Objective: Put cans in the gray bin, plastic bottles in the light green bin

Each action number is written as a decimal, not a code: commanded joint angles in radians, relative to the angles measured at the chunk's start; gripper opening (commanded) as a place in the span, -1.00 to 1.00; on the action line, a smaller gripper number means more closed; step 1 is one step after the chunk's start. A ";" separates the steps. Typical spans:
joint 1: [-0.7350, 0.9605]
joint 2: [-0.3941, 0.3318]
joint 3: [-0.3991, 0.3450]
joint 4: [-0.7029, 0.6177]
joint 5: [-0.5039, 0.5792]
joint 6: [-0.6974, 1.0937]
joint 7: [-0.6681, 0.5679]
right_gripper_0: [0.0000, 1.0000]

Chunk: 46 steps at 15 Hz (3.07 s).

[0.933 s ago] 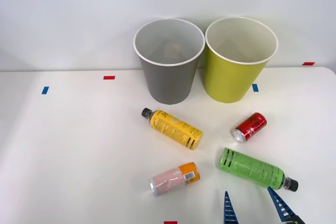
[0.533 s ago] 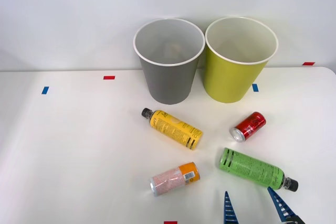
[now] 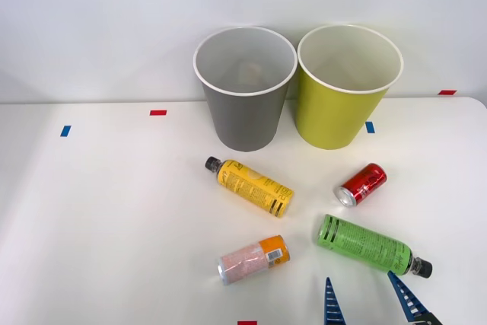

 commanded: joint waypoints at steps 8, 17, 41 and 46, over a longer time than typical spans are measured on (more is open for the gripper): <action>0.000 0.000 0.000 0.000 0.000 0.000 0.000 1.00; 0.000 0.000 0.000 0.000 0.000 0.000 0.000 1.00; -0.003 -0.061 -0.021 -0.014 0.014 -0.032 0.043 1.00; 0.023 -0.207 -0.002 -0.327 -0.018 0.394 0.020 1.00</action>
